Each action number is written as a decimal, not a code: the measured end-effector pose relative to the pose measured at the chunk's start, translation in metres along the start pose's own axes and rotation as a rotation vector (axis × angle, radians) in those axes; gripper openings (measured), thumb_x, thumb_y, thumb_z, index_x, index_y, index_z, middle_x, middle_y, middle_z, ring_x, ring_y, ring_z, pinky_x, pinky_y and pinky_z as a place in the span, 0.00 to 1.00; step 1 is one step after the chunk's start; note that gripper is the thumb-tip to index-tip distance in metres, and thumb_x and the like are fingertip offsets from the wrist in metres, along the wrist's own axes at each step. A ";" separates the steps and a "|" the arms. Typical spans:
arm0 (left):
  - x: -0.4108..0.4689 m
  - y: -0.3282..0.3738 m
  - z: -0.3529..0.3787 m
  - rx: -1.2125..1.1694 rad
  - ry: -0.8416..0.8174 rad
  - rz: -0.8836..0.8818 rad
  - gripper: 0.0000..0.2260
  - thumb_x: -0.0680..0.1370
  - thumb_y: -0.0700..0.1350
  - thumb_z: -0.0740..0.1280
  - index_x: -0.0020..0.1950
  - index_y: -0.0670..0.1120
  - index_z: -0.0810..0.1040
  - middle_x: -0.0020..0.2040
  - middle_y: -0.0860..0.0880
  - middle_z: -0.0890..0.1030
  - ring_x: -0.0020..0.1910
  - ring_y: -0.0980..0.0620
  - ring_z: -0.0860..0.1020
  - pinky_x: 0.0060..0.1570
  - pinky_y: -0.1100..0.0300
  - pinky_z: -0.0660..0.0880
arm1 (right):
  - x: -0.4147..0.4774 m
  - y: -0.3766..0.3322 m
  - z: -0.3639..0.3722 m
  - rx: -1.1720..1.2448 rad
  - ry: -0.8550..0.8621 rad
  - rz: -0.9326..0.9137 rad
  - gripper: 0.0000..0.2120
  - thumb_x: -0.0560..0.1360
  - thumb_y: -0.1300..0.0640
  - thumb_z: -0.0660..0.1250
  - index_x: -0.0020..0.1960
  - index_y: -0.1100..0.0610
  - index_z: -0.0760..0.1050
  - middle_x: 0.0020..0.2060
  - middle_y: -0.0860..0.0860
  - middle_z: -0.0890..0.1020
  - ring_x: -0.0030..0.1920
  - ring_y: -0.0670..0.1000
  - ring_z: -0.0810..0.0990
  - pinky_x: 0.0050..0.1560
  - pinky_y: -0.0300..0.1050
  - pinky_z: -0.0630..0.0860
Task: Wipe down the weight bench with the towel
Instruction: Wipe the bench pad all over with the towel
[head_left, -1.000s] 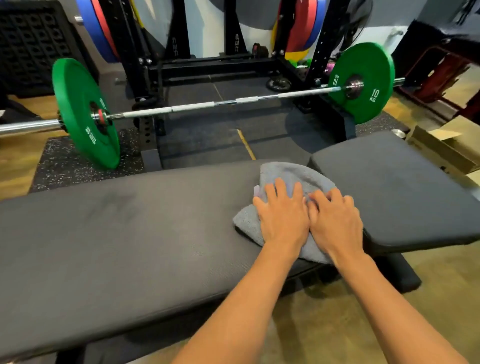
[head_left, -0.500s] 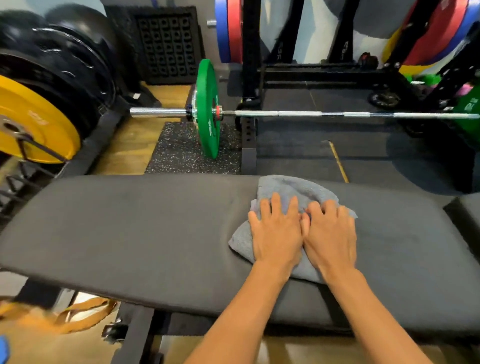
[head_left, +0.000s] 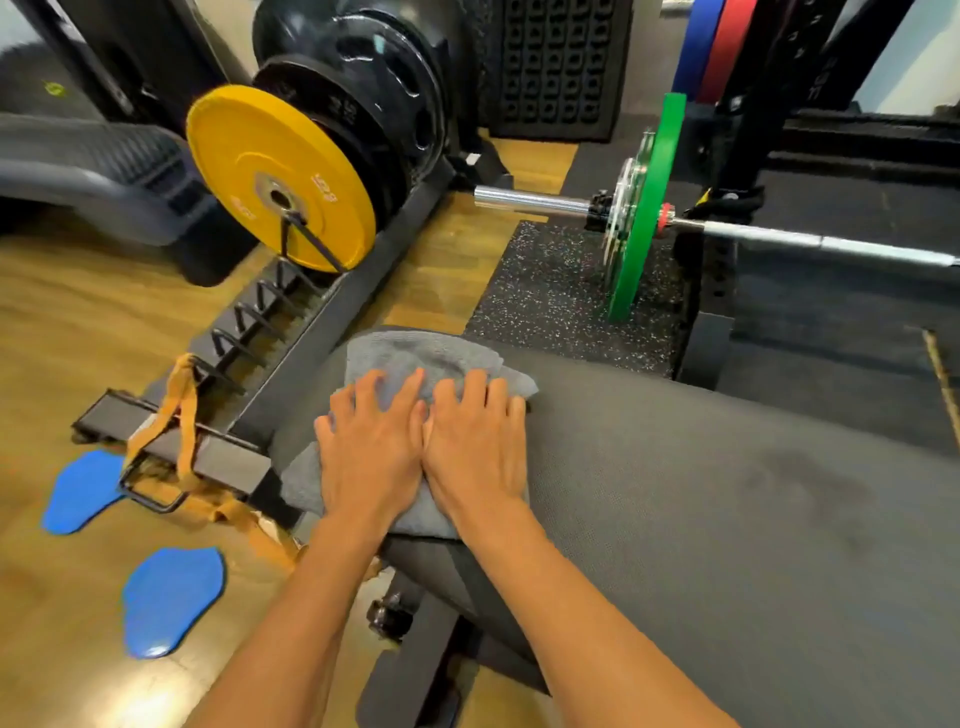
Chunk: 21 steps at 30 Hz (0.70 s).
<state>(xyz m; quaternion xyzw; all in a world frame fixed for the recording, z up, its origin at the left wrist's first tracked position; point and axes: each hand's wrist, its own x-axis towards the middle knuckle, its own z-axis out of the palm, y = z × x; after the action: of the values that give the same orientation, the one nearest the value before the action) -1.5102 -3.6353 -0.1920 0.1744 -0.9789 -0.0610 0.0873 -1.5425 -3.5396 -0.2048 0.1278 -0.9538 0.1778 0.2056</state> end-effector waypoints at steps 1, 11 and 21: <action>0.007 -0.015 -0.002 0.009 -0.003 -0.025 0.19 0.83 0.57 0.50 0.72 0.59 0.67 0.71 0.46 0.67 0.65 0.41 0.64 0.57 0.42 0.65 | 0.006 -0.016 0.008 0.017 0.001 -0.009 0.09 0.75 0.50 0.63 0.41 0.54 0.75 0.42 0.55 0.77 0.43 0.58 0.74 0.43 0.54 0.66; -0.006 -0.058 -0.006 -0.003 0.055 -0.152 0.18 0.83 0.53 0.53 0.73 0.55 0.69 0.71 0.40 0.65 0.62 0.33 0.64 0.57 0.37 0.64 | -0.005 -0.060 0.013 0.036 -0.107 -0.131 0.08 0.77 0.47 0.62 0.45 0.49 0.78 0.46 0.49 0.78 0.46 0.52 0.75 0.48 0.49 0.66; -0.134 0.072 0.003 -0.221 0.044 -0.195 0.23 0.78 0.57 0.51 0.69 0.53 0.74 0.69 0.40 0.67 0.67 0.37 0.61 0.61 0.28 0.55 | -0.104 0.058 -0.073 0.045 0.037 -0.064 0.08 0.73 0.49 0.64 0.38 0.51 0.75 0.40 0.51 0.77 0.40 0.54 0.72 0.40 0.50 0.66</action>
<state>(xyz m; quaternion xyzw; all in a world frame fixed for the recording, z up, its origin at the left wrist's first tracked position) -1.4107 -3.5204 -0.2040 0.2595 -0.9425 -0.1726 0.1210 -1.4438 -3.4406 -0.2052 0.1595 -0.9411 0.1949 0.2256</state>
